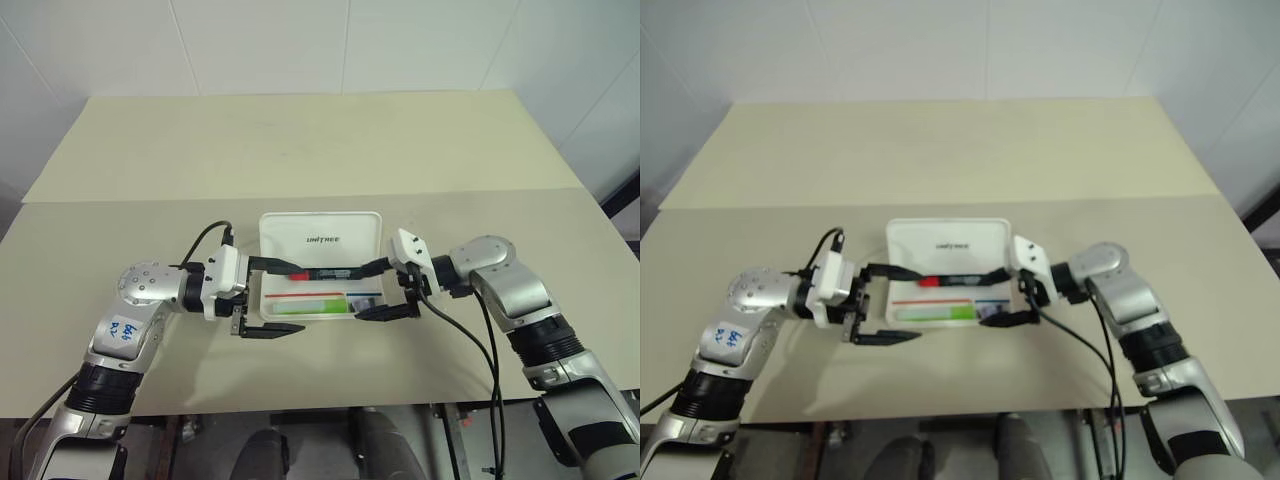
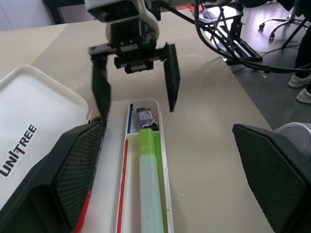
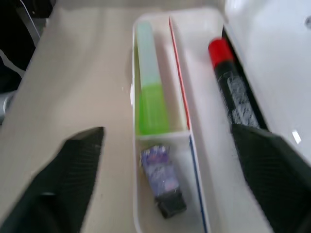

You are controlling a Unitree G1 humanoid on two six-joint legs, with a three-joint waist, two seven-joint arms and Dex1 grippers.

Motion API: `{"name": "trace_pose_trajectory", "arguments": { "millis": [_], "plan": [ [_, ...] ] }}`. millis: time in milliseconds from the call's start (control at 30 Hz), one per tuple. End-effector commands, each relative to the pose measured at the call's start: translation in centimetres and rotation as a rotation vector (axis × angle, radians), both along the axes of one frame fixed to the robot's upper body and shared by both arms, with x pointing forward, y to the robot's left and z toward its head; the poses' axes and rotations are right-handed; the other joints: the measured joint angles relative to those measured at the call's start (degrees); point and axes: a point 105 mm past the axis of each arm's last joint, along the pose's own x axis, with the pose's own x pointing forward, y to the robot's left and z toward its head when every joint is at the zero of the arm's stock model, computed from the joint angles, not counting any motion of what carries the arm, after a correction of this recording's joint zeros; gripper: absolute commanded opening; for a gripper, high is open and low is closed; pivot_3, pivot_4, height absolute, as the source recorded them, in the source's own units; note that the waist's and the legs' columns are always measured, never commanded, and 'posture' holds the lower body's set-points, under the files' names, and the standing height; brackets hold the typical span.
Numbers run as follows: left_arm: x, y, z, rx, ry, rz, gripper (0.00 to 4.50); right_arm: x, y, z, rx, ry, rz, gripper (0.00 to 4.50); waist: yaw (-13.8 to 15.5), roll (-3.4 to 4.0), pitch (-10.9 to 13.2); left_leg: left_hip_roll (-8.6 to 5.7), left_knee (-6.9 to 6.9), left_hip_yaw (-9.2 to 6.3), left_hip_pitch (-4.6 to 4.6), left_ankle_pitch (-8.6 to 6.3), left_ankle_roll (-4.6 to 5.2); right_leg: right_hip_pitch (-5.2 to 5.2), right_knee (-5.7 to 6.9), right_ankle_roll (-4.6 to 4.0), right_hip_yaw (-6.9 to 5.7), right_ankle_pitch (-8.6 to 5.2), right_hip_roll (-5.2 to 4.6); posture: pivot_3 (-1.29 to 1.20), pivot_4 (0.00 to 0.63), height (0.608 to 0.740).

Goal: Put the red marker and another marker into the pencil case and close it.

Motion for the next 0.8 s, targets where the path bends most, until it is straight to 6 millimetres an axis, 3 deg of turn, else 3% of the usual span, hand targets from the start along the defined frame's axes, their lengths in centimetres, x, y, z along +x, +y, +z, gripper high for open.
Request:
{"name": "trace_pose_trajectory", "arguments": {
  "millis": [33, 200, 400, 600, 700, 800],
  "plan": [
    [0.1, 0.0, 0.8, 0.003, -0.042, -0.005, 4.5, -0.6, 0.5, 3.0, 0.076, -0.073, 0.036, 4.44, 0.1, 0.0, 0.0, 0.0, 0.0, -0.02, 0.0, 0.0, 0.0, 0.0, -0.01, 0.0, -0.01, 0.0, 0.0, 0.0, 0.15, 0.74],
    [0.3, 0.3, 1.4, -0.048, -0.031, 0.028, 4.5, -1.7, -0.6, 4.5, 0.135, -0.105, -0.004, 4.44, 0.3, 0.0, 0.0, 0.0, -0.01, -0.02, -0.03, -0.01, 0.02, 0.0, 0.0, 0.0, -0.03, 0.0, -0.01, 0.0, 0.15, 0.74],
    [0.9, 1.3, 3.5, -0.224, 0.019, 0.138, 4.5, -2.8, -4.8, 4.7, 0.166, -0.128, -0.176, 4.44, 0.5, -0.01, 0.0, -0.01, -0.03, -0.07, -0.17, -0.05, 0.08, 0.0, -0.15, 0.04, -0.1, 0.02, -0.05, 0.0, 0.15, 0.74],
    [0.9, 3.2, 3.2, -0.202, 0.035, 0.182, 4.5, -2.6, -9.2, 4.1, 0.105, -0.191, -0.334, 4.44, 0.1, -0.04, 0.0, -0.01, -0.03, 0.08, -0.07, -0.05, 0.09, 0.0, -0.34, 0.08, 0.05, 0.04, 0.03, 0.0, 0.15, 0.74],
    [1.1, 4.0, 3.0, -0.208, 0.033, 0.203, 3.88, -2.4, -10.3, 4.1, 0.102, -0.214, -0.382, 4.5, 0.1, -0.05, 0.0, 0.0, -0.03, 0.11, 0.01, -0.04, 0.07, 0.01, -0.28, 0.07, 0.1, 0.04, 0.07, 0.0, 0.15, 0.74],
    [1.2, 4.4, 2.9, -0.209, 0.032, 0.213, 2.82, -2.1, -10.7, 4.5, 0.112, -0.242, -0.408, 4.5, 0.1, -0.06, 0.0, -0.02, -0.03, 0.18, 0.06, -0.02, 0.08, 0.01, -0.22, 0.07, 0.2, 0.04, 0.06, 0.0, 0.15, 0.74]
  ]
}}
